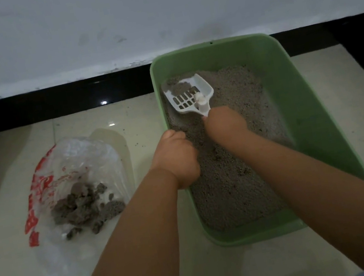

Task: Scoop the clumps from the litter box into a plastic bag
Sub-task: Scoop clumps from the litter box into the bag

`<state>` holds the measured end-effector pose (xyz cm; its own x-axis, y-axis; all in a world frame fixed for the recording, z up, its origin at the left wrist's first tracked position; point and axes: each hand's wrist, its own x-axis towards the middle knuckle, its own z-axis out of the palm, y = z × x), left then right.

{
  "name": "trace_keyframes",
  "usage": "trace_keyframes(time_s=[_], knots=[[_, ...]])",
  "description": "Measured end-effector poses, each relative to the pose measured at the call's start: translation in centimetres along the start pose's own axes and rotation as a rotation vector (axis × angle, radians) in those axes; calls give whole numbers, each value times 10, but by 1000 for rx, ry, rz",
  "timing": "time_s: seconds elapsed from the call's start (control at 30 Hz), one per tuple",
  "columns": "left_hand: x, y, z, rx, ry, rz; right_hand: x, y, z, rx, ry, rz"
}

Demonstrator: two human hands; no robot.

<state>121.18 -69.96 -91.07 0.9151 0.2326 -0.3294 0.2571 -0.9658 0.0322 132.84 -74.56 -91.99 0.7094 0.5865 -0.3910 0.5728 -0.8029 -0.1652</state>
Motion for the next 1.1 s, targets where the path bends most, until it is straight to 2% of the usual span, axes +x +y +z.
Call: trace_keyframes(time_s=[0.33, 0.5, 0.73, 0.9, 1.1], knots=[[-2, 3, -4, 38, -28, -2, -5, -8, 36, 316, 85, 85], [-2, 4, -5, 57, -45, -7, -9, 4, 40, 395, 137, 45], [1, 2, 0, 79, -41, -22, -26, 58, 33, 369, 276, 2], [0, 1, 2, 109, -50, -23, -47, 93, 30, 249, 201, -34], [-1, 4, -3, 130, -47, 3, -73, 126, 13, 187, 240, -10]])
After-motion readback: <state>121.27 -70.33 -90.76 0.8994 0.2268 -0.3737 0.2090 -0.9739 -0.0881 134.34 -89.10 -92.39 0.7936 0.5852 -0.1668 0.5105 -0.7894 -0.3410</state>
